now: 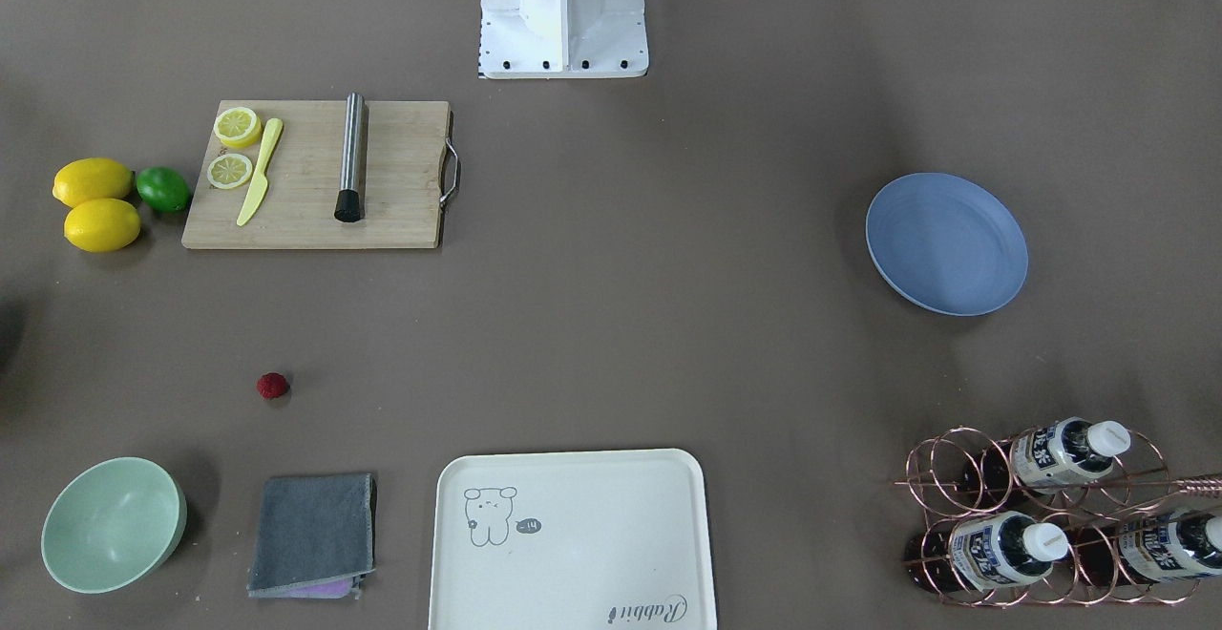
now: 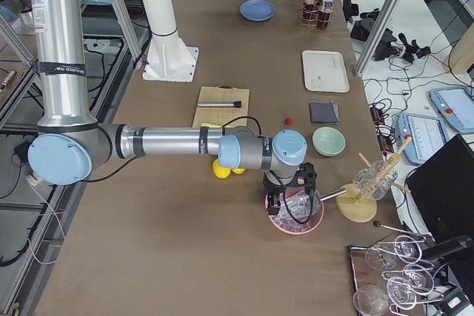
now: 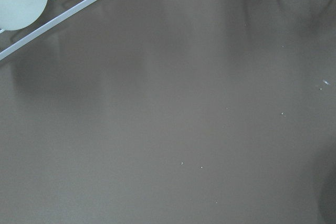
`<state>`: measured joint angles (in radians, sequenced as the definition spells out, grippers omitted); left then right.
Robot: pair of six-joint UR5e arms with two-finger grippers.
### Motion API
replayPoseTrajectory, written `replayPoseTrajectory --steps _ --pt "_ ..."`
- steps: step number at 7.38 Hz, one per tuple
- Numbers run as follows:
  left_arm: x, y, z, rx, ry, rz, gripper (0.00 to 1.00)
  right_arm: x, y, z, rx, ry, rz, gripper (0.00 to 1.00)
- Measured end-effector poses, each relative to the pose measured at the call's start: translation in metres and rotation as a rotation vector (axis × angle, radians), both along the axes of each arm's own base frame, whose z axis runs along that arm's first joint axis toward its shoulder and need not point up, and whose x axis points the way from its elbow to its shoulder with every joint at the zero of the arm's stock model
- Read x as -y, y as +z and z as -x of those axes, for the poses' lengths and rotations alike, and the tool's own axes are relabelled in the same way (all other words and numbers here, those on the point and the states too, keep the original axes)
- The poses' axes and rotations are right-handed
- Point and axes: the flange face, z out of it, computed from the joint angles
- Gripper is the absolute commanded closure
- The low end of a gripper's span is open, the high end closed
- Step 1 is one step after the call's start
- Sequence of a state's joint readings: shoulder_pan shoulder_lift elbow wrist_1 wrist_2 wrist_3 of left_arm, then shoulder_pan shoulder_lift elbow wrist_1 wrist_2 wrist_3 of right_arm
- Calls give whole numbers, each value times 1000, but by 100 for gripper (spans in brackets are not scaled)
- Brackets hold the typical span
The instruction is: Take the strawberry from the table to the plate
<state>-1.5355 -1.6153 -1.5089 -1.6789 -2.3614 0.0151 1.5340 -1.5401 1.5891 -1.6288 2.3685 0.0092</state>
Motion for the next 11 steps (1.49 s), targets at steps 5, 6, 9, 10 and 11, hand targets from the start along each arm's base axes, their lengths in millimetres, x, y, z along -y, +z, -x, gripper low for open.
replayPoseTrajectory --steps 5,6,9,10,11 --pt "0 -7 2 0 -3 -14 2 -1 0 0 -1 -1 -1 0" --pt "0 -7 2 3 -4 -13 2 -1 0 0 -2 -1 -2 0" --pt "1 -11 10 7 -22 -16 2 -1 0 0 -3 -1 -4 0" --pt "1 -11 13 13 -28 -19 2 -2 1 0 -3 -1 -1 0" --pt "2 -12 17 36 -33 -27 2 -3 2 0 -3 -1 1 0"
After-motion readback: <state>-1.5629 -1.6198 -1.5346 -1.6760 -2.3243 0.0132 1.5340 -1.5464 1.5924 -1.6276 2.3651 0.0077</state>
